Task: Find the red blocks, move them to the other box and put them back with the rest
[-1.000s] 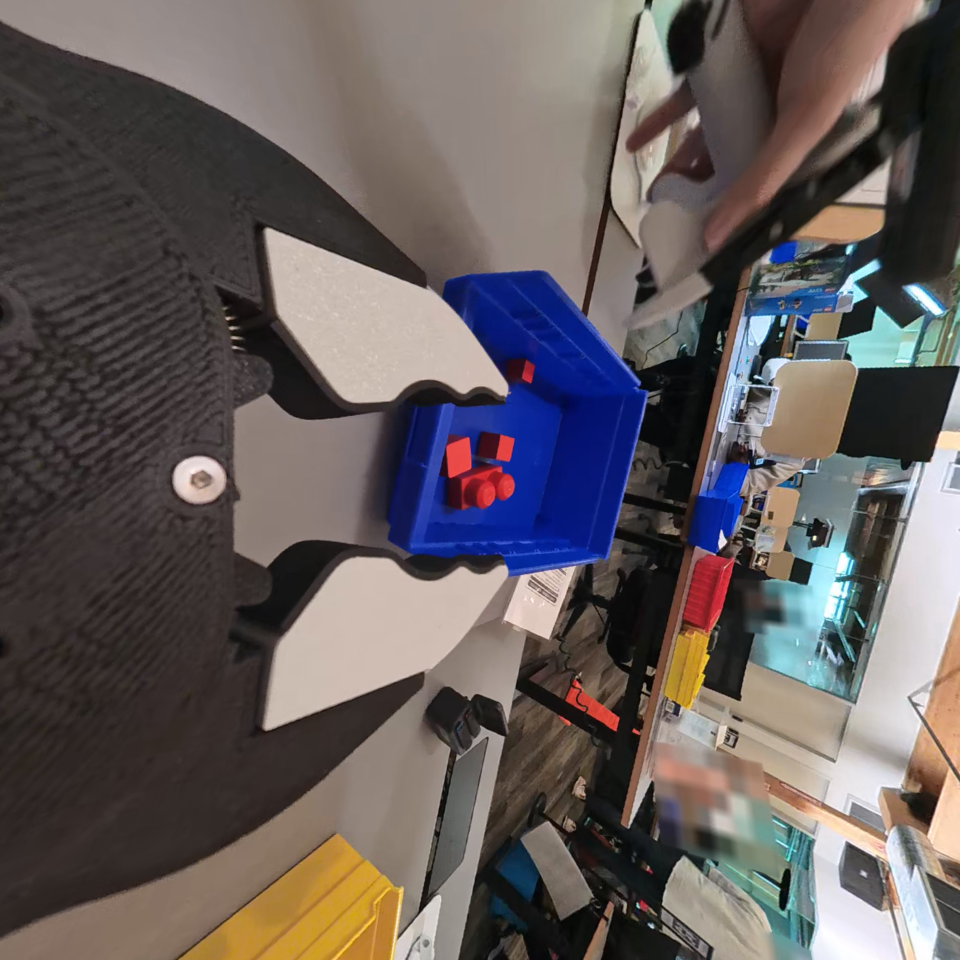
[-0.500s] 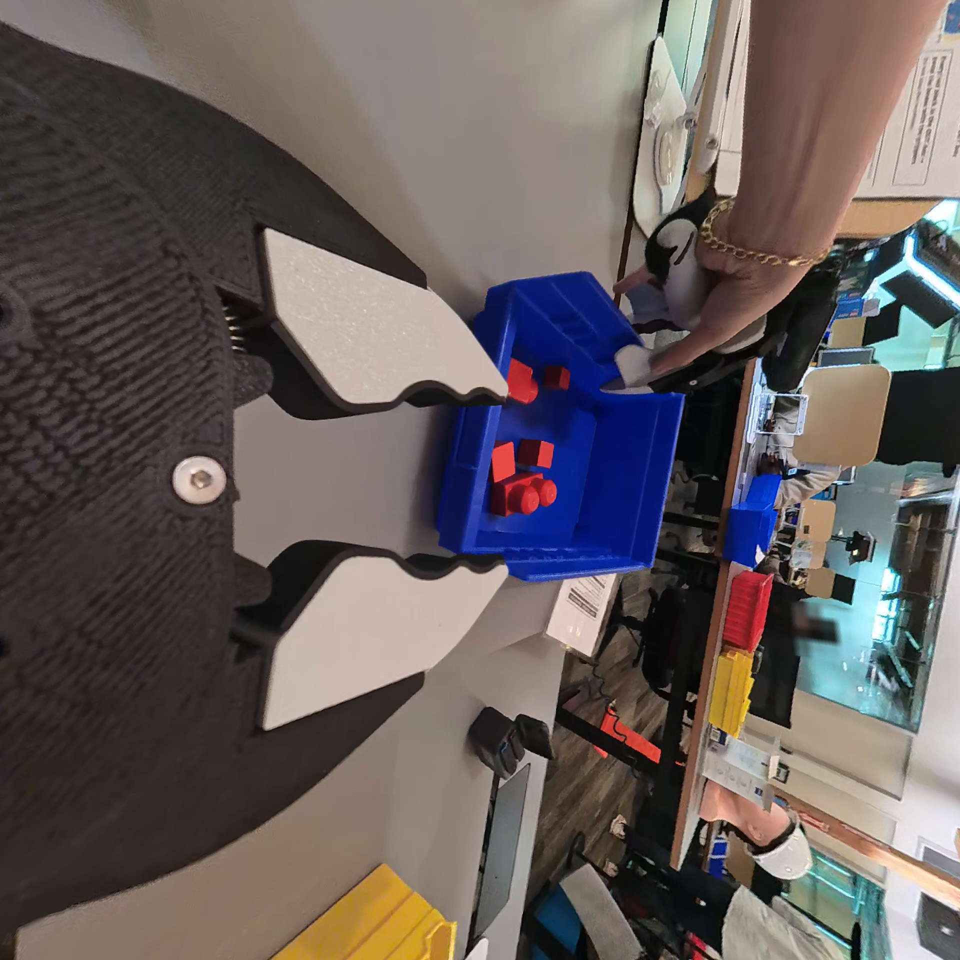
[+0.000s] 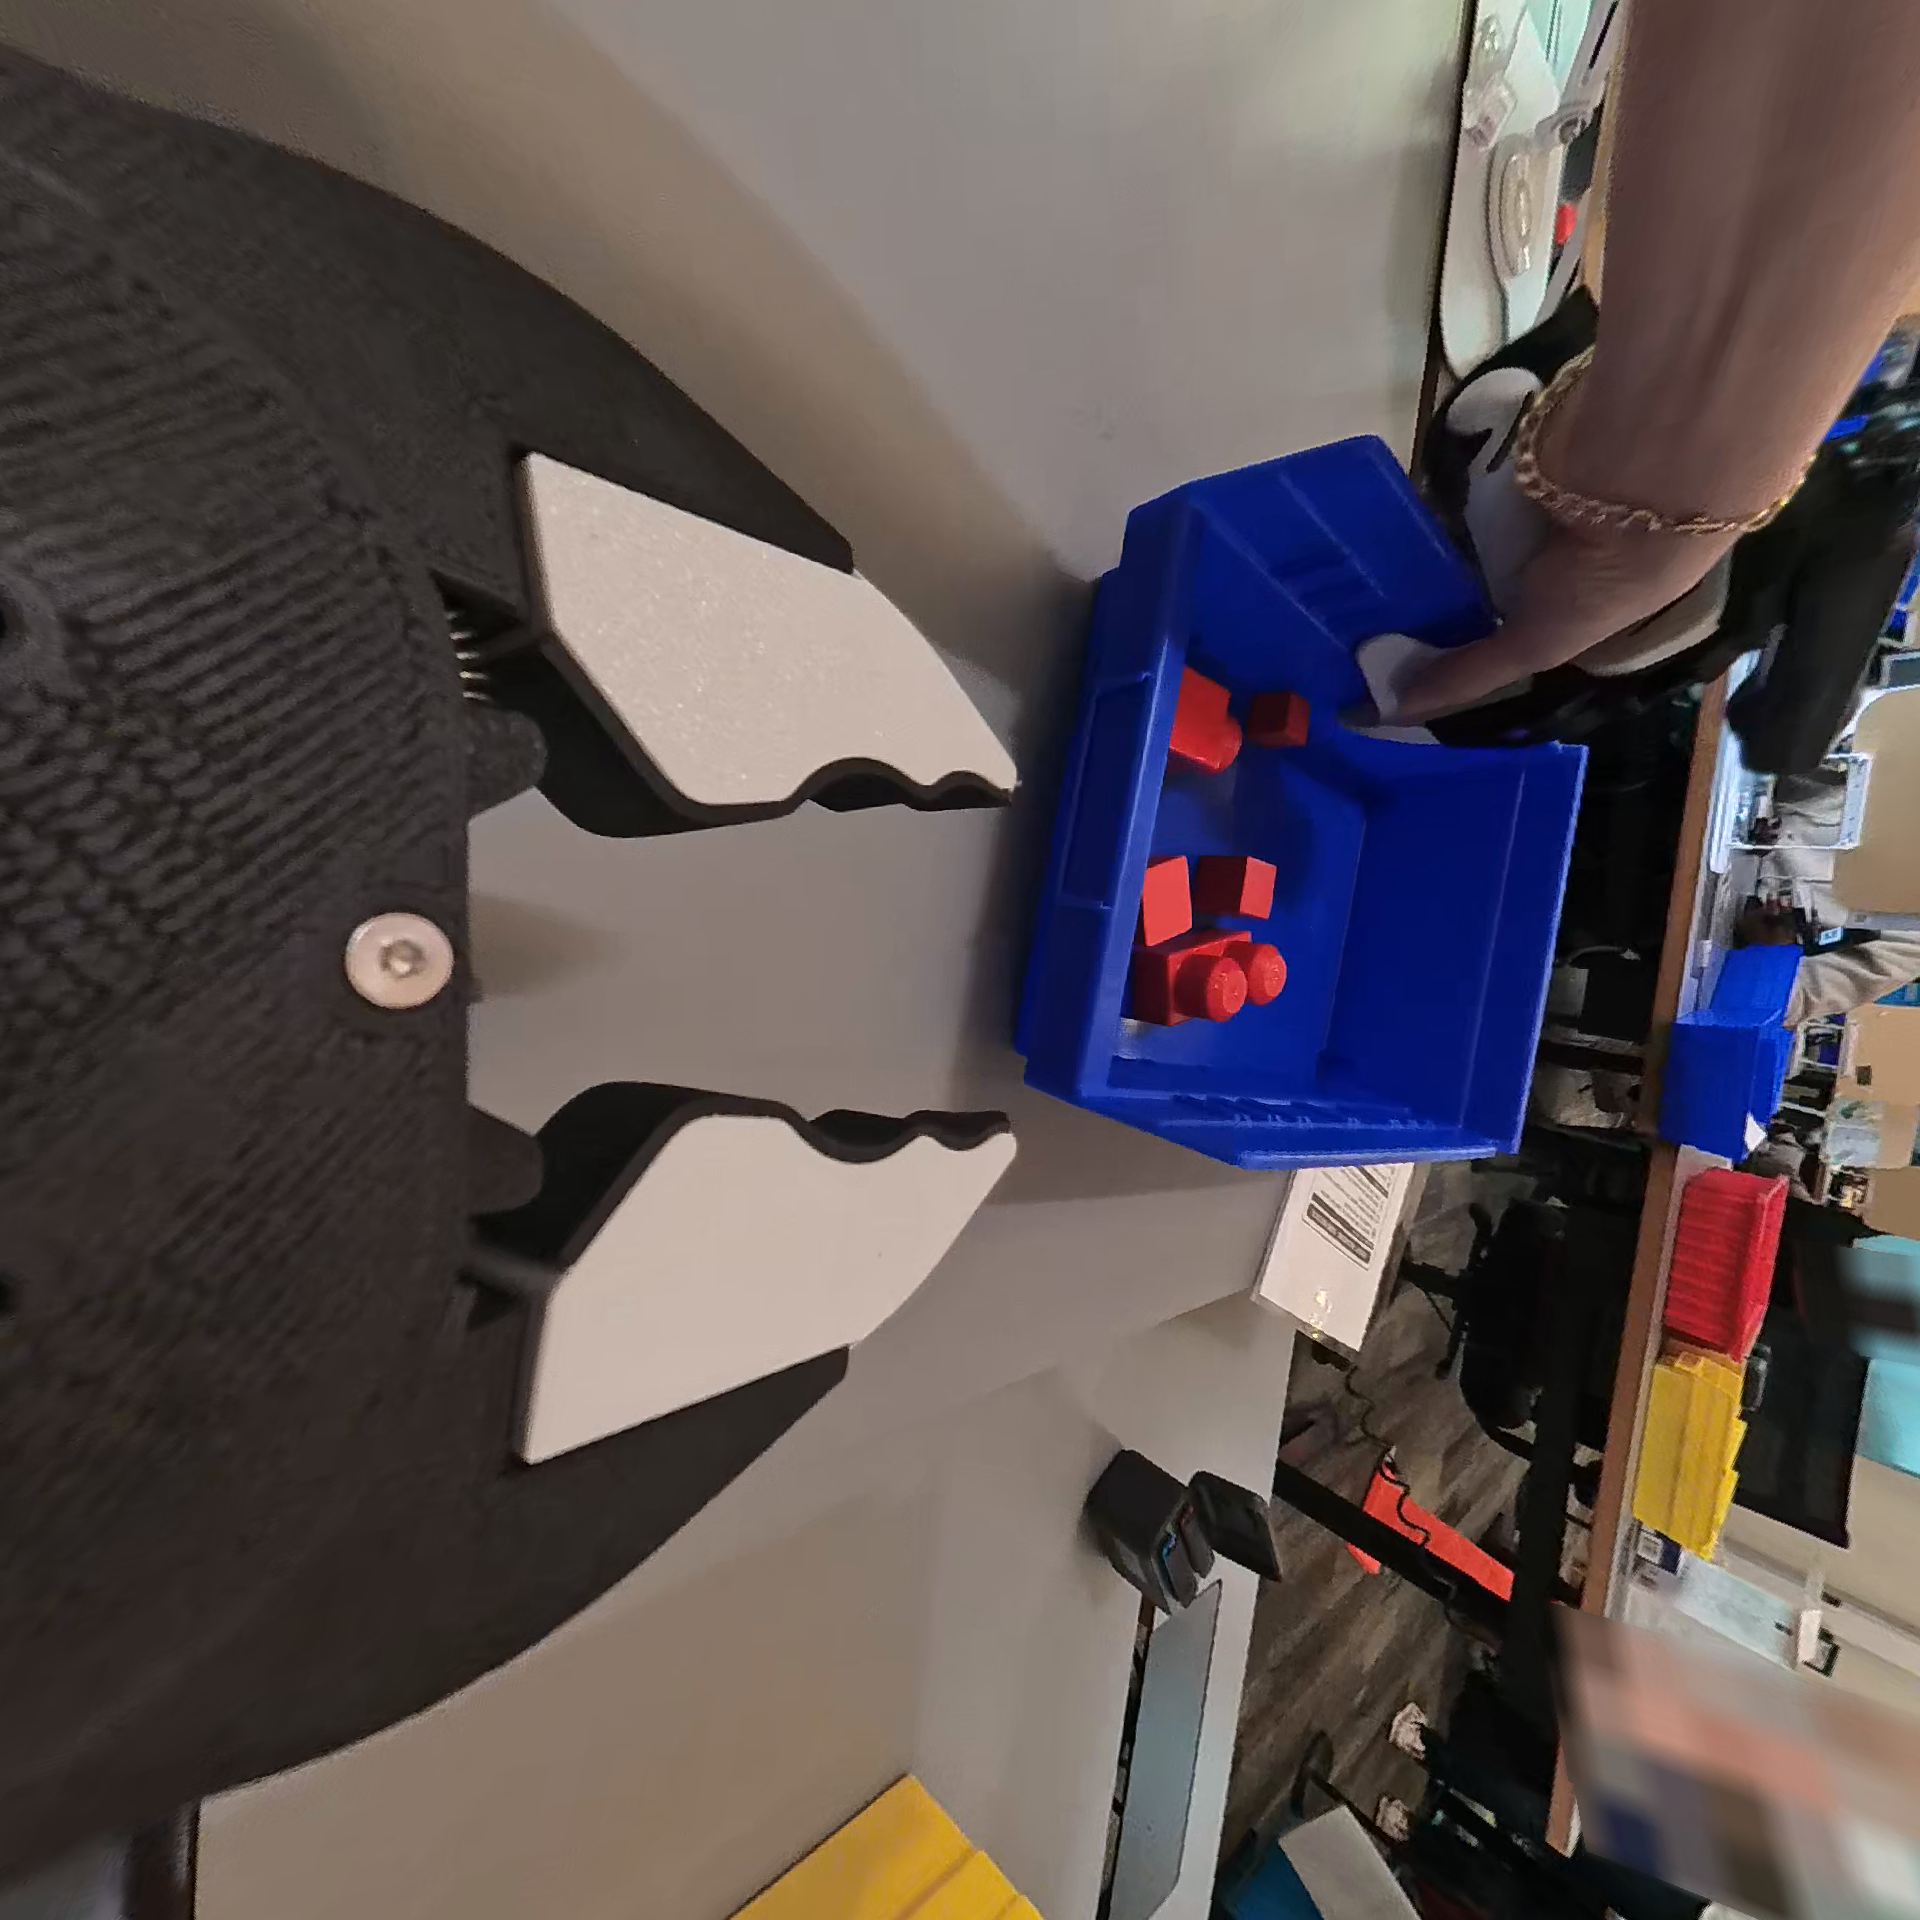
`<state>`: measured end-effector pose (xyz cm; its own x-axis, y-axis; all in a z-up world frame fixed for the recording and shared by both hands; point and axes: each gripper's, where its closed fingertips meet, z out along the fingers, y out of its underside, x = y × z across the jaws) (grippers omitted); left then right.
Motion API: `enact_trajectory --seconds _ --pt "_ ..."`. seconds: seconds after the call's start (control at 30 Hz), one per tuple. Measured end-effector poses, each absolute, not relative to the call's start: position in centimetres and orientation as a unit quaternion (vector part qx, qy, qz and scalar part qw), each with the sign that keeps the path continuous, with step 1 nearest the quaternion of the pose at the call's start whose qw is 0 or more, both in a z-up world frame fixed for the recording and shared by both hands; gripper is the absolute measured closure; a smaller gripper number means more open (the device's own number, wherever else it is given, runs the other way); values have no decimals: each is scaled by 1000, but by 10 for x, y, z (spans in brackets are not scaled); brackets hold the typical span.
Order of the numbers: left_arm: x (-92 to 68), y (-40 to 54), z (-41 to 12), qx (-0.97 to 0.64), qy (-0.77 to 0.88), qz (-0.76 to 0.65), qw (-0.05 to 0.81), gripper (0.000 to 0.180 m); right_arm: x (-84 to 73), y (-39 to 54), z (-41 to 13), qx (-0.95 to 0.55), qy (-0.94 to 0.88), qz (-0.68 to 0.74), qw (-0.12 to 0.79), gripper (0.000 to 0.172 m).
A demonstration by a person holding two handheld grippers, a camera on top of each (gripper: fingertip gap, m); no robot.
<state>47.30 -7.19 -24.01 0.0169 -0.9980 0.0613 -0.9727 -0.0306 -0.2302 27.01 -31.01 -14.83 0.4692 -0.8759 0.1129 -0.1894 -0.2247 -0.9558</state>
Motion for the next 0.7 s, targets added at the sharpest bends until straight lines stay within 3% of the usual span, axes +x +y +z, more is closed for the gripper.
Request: enact_trajectory --seconds 0.33,0.53,0.7 --pt "448 -54 -226 -667 736 -102 -57 177 272 -335 -150 -687 404 -358 486 115" --pt "400 -19 -164 -603 780 -109 -123 177 272 -327 -151 -689 402 -347 493 115" --pt "343 65 -107 -594 792 -85 -112 177 266 -292 -147 -712 367 -331 499 115"
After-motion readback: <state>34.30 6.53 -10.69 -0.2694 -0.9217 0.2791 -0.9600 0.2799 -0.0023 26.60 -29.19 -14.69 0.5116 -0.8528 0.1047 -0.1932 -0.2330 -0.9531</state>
